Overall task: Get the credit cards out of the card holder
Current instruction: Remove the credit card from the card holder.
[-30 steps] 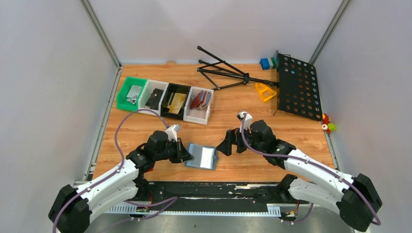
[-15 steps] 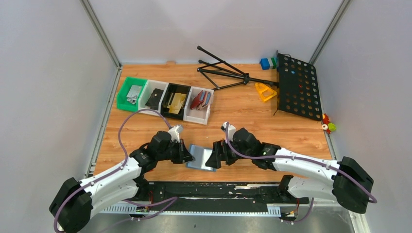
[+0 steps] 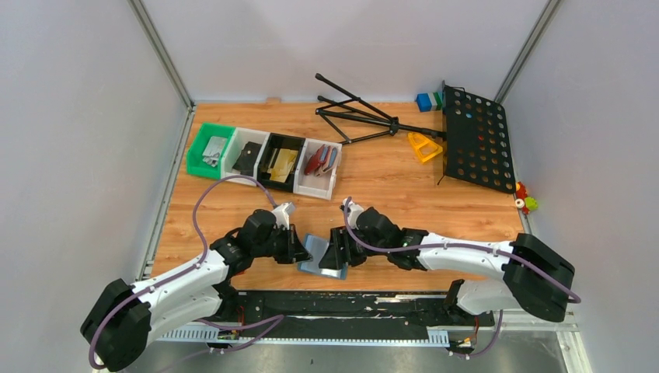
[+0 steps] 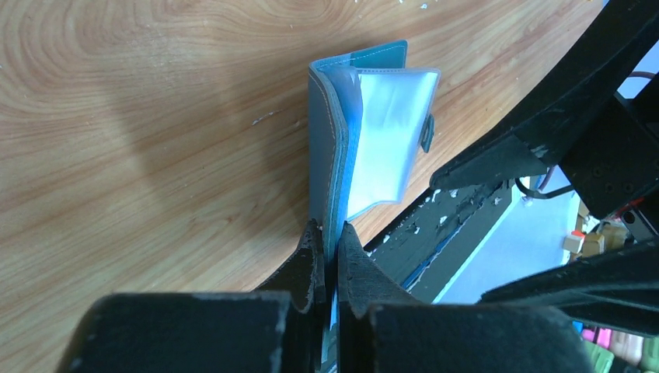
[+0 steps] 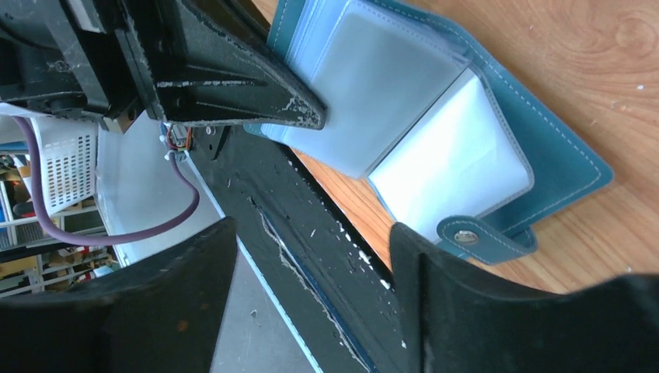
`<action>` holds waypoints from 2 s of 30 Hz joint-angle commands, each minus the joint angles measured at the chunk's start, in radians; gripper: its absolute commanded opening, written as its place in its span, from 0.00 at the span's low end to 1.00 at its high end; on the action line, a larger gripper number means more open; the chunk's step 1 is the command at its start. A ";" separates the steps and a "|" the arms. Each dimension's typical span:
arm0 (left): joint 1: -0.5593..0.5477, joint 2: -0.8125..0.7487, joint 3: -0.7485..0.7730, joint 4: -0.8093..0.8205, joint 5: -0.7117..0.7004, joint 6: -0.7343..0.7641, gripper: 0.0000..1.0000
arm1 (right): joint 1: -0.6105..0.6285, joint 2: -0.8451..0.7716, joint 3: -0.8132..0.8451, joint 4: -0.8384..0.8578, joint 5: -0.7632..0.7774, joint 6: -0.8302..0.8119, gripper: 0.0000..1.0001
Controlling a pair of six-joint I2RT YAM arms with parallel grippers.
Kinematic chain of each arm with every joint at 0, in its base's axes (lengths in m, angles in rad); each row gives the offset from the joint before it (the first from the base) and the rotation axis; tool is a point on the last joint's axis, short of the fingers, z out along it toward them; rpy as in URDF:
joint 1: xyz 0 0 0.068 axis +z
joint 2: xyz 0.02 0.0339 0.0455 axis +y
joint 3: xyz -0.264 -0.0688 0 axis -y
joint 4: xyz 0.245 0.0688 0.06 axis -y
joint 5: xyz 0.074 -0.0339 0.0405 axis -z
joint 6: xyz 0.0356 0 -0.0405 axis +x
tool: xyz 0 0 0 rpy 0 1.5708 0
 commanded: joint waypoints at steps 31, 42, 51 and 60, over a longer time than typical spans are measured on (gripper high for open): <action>-0.005 0.030 0.017 0.142 0.125 -0.015 0.13 | 0.000 0.268 0.090 -0.064 0.065 0.078 0.13; -0.005 0.029 -0.009 0.203 0.150 -0.057 0.30 | -0.007 0.269 0.061 -0.007 0.038 0.093 0.05; -0.005 0.051 -0.030 0.256 0.165 -0.085 0.28 | -0.007 0.268 0.050 0.009 0.030 0.100 0.02; -0.005 0.071 -0.021 0.216 0.150 -0.064 0.32 | -0.010 0.260 0.040 0.009 0.033 0.104 0.00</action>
